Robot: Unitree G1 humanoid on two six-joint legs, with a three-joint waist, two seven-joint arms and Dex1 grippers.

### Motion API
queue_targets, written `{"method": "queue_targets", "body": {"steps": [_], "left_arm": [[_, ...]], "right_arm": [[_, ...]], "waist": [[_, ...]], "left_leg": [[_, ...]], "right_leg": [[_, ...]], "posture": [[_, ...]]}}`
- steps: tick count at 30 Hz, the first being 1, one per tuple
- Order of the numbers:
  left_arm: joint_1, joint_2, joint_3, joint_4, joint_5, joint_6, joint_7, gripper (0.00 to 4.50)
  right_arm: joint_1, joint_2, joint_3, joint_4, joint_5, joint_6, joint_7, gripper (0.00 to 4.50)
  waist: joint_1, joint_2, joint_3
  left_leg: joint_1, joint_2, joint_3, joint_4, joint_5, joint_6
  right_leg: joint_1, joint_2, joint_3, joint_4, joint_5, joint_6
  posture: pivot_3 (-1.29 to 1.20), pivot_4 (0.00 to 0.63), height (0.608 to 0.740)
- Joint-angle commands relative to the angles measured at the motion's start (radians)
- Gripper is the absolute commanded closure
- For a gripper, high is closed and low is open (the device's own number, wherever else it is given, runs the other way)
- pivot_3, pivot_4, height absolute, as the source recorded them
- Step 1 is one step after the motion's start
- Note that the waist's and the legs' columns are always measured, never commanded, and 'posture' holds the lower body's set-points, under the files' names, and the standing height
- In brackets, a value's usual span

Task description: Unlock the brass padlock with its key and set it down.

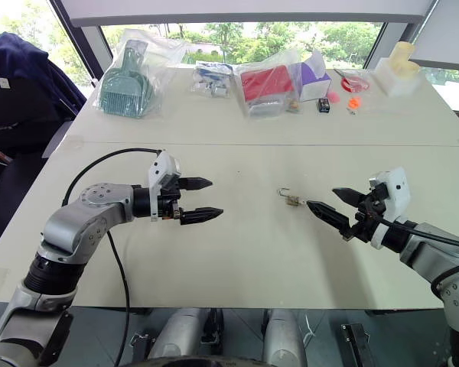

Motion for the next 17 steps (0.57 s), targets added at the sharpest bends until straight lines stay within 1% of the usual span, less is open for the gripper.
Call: {"method": "queue_targets", "body": {"steps": [1, 3, 5, 9, 12, 17], "left_arm": [[-0.013, 0.002, 0.006, -0.016, -0.008, -0.023, -0.005, 0.00], [-0.013, 0.006, 0.005, -0.010, 0.007, -0.035, 0.001, 0.00], [-0.018, 0.014, -0.003, 0.017, 0.064, -0.077, 0.033, 0.00], [-0.034, 0.017, 0.002, 0.088, 0.170, -0.162, 0.119, 0.00], [-0.042, 0.005, 0.039, 0.120, 0.174, -0.161, 0.162, 0.00], [-0.017, 0.010, 0.052, 0.090, 0.138, -0.132, 0.144, 0.00]], "right_arm": [[0.004, 0.000, -0.008, -0.030, 0.010, -0.007, -0.003, 0.10], [0.010, -0.002, -0.005, -0.031, 0.006, -0.005, -0.003, 0.10], [0.020, -0.006, 0.001, -0.029, -0.018, -0.017, -0.006, 0.10], [0.053, -0.037, 0.042, 0.018, -0.162, -0.081, -0.024, 0.10], [0.063, -0.026, 0.029, 0.056, -0.207, -0.113, -0.034, 0.10], [0.077, -0.019, 0.010, 0.060, -0.212, -0.123, -0.020, 0.10]], "waist": [[0.000, 0.000, 0.000], [0.000, 0.000, 0.000], [0.000, 0.000, 0.000], [0.001, 0.000, 0.000], [0.000, 0.000, 0.000], [-0.001, 0.000, 0.000]], "left_leg": [[0.000, 0.000, 0.000, 0.000, 0.000, 0.000], [0.000, 0.000, 0.000, 0.000, 0.000, 0.000], [0.000, 0.000, 0.000, 0.000, 0.000, 0.000], [0.000, 0.000, 0.000, 0.000, 0.000, 0.000], [0.000, 0.000, 0.000, 0.000, 0.000, 0.000], [-0.001, 0.000, 0.000, 0.000, 0.000, 0.000]], "right_leg": [[0.000, 0.000, 0.000, 0.000, 0.000, 0.000], [0.000, 0.000, 0.000, 0.000, 0.000, 0.000], [0.000, 0.000, 0.000, 0.000, 0.000, 0.000], [0.000, 0.000, 0.000, 0.000, 0.000, 0.000], [0.000, 0.000, 0.000, 0.000, 0.000, 0.000], [-0.001, 0.000, 0.000, 0.000, 0.000, 0.000]], "posture": [[0.00, 0.150, 0.735], [0.00, 0.150, 0.735], [0.00, 0.150, 0.735], [0.00, 0.150, 0.735], [0.00, 0.150, 0.735], [0.00, 0.150, 0.735]]}}
